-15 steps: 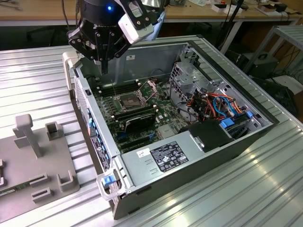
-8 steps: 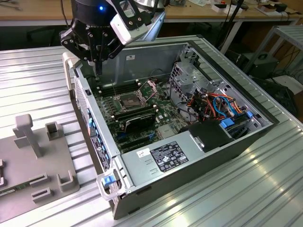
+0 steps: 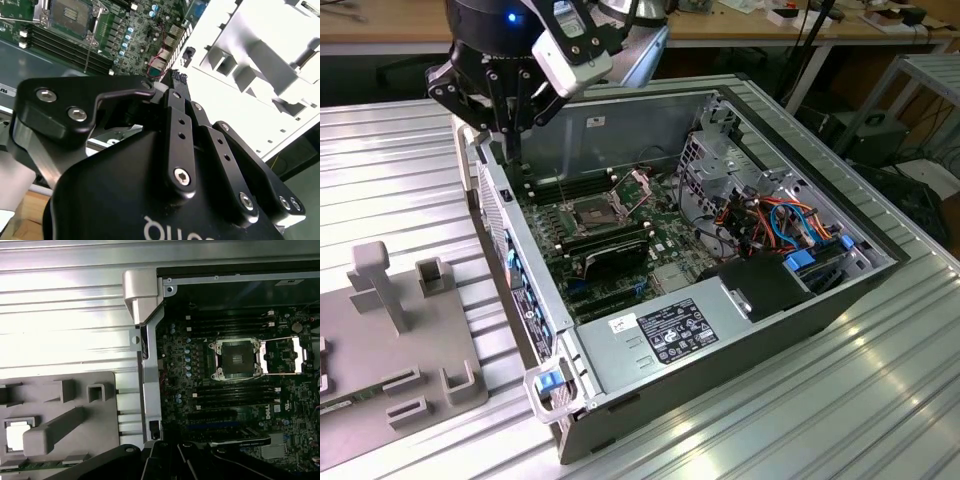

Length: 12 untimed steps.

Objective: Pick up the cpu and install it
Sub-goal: 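Reach for the cpu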

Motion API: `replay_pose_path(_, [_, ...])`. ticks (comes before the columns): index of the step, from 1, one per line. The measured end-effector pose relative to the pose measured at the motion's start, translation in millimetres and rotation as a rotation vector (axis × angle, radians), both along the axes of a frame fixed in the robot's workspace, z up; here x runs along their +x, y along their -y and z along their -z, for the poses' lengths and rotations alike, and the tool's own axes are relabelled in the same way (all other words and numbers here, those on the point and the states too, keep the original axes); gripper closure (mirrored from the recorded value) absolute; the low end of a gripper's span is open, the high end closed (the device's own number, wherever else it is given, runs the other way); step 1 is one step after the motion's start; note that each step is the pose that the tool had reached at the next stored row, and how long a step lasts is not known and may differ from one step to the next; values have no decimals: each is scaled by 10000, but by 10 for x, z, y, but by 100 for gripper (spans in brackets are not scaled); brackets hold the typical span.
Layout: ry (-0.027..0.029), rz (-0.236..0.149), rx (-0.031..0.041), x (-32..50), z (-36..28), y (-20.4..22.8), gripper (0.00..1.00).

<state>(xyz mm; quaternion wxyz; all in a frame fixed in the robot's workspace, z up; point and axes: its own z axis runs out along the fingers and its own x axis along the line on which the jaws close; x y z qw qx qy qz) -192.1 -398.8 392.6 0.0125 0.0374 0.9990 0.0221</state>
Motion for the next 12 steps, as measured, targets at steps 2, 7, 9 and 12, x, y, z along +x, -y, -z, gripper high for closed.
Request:
replay_pose_path(2, [0,0,0,-60,1,0,89])
replay_pose_path(7, [0,0,0,-181,3,0,89])
replay_pose_path(9, [0,0,0,-222,4,0,89])
replay_pose_path(12, [0,0,0,-270,5,0,89])
